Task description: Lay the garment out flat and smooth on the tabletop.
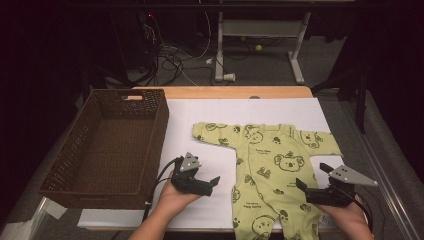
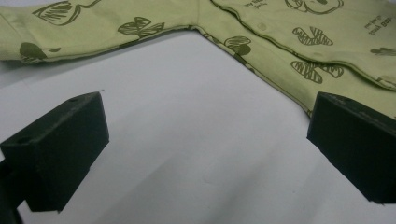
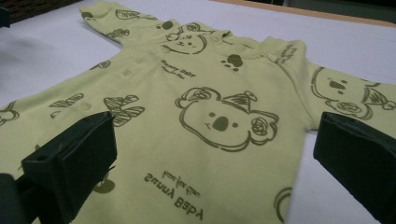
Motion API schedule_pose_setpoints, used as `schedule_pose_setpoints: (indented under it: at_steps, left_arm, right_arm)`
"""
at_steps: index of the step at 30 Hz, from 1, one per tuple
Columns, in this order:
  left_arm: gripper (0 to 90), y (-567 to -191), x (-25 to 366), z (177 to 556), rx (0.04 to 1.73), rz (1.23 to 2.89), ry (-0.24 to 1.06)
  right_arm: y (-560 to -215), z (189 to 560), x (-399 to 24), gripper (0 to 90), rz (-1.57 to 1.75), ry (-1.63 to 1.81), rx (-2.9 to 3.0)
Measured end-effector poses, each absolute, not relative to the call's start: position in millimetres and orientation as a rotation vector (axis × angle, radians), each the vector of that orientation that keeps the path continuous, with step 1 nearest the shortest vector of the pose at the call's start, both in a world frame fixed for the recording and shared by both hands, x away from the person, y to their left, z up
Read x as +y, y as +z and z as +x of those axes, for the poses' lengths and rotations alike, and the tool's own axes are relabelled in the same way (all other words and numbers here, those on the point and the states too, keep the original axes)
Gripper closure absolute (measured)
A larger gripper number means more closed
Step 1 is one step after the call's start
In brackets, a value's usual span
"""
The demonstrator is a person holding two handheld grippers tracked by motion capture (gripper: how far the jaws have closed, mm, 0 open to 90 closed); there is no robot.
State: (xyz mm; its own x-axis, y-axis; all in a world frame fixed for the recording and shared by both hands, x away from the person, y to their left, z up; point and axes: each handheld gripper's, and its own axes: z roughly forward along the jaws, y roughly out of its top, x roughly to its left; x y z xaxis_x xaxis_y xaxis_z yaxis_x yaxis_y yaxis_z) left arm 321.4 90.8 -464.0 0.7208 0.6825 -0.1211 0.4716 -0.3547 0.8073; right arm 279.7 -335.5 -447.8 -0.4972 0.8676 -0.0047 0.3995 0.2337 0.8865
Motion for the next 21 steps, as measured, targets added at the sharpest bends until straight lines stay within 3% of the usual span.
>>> schedule_pose_setpoints:
  at_steps: [15,21]
  left_arm:
    - [0.0,-461.7,84.4,329.1,0.872,1.969,0.261]
    - [0.0,-456.4,77.7,335.9,0.858,1.997,0.293]
  right_arm:
    - [-447.7,266.0,-348.6,0.8,1.208,1.205,1.955]
    - [-448.4,230.4,-356.2,13.9,1.227,1.172,1.958]
